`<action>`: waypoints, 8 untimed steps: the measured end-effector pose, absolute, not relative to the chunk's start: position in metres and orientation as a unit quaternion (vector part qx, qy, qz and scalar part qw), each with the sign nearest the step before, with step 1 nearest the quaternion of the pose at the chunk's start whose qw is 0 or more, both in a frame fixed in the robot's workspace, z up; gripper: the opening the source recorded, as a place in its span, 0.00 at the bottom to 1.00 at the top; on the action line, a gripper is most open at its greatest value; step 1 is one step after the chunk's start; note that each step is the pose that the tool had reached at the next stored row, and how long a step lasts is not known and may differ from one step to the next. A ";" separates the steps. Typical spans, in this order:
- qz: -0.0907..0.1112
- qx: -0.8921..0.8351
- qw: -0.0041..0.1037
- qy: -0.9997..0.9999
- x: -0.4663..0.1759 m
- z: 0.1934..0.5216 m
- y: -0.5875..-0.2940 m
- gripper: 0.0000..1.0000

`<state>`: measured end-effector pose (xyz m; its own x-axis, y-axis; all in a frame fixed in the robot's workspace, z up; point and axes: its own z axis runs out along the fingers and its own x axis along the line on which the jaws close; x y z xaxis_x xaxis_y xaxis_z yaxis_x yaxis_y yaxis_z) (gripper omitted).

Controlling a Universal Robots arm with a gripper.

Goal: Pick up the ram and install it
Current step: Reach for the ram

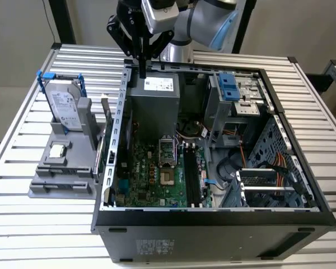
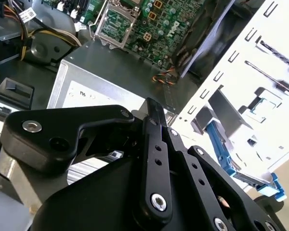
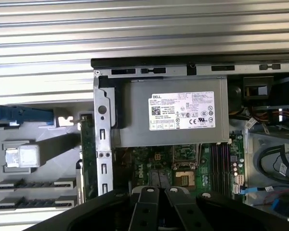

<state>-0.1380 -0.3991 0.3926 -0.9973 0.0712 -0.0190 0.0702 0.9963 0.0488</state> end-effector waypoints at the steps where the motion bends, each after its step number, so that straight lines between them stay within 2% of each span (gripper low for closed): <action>1: 0.024 0.035 0.010 0.999 -0.139 0.393 -0.399 0.00; 8: 0.024 0.035 0.010 0.999 -0.148 0.393 -0.400 0.00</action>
